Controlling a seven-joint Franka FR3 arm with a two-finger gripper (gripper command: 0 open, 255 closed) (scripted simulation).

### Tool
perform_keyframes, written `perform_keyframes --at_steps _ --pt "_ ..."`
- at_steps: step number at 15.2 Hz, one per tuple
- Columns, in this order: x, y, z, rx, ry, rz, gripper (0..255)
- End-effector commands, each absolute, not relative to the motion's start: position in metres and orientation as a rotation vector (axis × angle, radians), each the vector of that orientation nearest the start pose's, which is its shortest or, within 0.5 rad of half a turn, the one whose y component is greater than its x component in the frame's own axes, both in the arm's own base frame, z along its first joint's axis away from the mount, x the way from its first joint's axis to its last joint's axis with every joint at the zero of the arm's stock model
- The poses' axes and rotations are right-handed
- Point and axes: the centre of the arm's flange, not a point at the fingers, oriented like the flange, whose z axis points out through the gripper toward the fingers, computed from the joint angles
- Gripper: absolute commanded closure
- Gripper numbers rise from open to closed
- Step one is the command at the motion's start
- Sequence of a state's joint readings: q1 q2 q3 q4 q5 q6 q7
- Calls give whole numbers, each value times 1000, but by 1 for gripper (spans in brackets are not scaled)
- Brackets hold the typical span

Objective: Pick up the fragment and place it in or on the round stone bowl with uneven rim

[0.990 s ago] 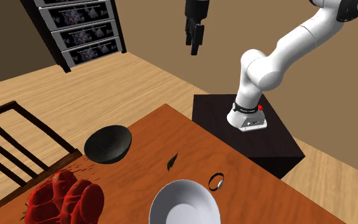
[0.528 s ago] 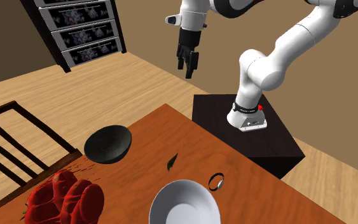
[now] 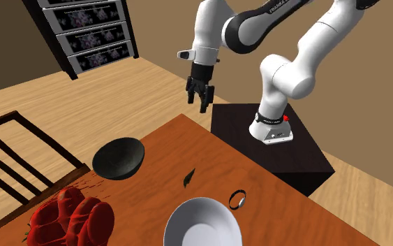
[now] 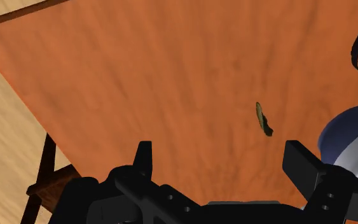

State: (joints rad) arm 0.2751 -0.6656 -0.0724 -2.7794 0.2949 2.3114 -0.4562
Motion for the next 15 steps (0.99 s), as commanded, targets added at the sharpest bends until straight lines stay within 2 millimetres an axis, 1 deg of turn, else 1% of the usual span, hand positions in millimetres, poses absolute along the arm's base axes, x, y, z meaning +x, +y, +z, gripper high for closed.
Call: perform_keyframes --at_steps 1,8,15 --pt "346 88 396 -2728 -752 -351 0" --pt "363 132 323 -2531 -928 -428 0" --pt "376 186 257 -2322 -1085 -495 0"
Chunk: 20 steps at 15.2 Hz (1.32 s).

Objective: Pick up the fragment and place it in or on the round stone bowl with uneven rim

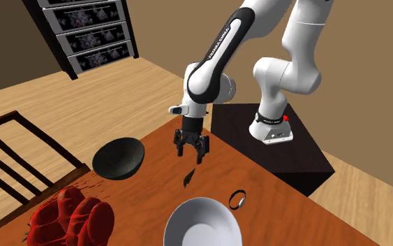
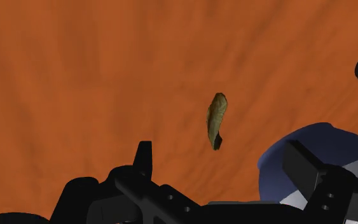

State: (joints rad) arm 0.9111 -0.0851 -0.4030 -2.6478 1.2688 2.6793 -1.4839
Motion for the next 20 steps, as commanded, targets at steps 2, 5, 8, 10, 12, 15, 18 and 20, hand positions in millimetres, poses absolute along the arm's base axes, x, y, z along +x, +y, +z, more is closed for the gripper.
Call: perform_keyframes --at_steps 2,5,8,10,12,15,18,20 --pt "377 197 245 -2297 -1102 -503 0" --pt "379 206 233 -2297 -1102 -503 0" --pt "380 216 220 -2297 -1102 -503 0" --pt "381 218 218 -2297 -1102 -503 0" --pt "381 218 218 -2297 -1102 -503 0" --pt "381 218 218 -2297 -1102 -503 0" --pt "381 218 218 -2297 -1102 -503 255" --pt "380 218 217 -2297 -1102 -503 255"
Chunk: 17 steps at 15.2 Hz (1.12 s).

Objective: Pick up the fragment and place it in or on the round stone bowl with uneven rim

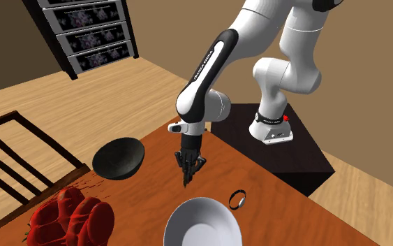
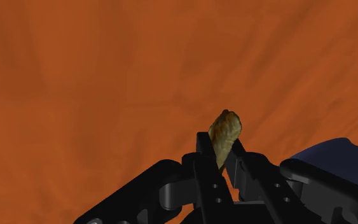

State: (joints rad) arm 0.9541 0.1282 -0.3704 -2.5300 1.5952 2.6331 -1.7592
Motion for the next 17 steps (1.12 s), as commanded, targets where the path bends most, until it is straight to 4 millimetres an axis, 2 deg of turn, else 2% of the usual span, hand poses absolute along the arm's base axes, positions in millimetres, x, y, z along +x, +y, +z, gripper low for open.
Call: perform_keyframes --at_steps 1,6,17 --pt "379 218 217 -2297 -1102 -503 255" --pt "381 218 218 -2297 -1102 -503 255" --pt "381 218 276 -2297 -1102 -503 255"
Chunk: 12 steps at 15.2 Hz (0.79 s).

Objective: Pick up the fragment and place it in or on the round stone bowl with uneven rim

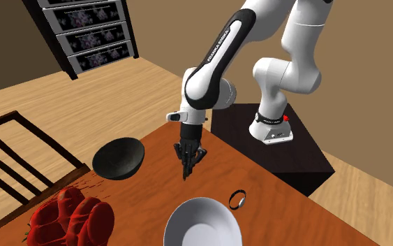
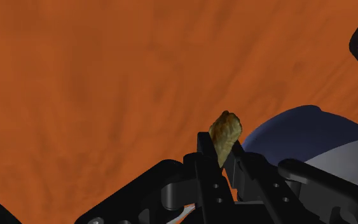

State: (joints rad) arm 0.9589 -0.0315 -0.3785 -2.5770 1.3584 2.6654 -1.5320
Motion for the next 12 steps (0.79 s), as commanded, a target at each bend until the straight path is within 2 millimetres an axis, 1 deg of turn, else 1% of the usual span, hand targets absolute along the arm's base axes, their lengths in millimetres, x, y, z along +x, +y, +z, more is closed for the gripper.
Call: perform_keyframes --at_steps 1,12 --pt "381 218 281 -2297 -1102 -503 255" --pt "381 218 340 -2297 -1102 -503 255"
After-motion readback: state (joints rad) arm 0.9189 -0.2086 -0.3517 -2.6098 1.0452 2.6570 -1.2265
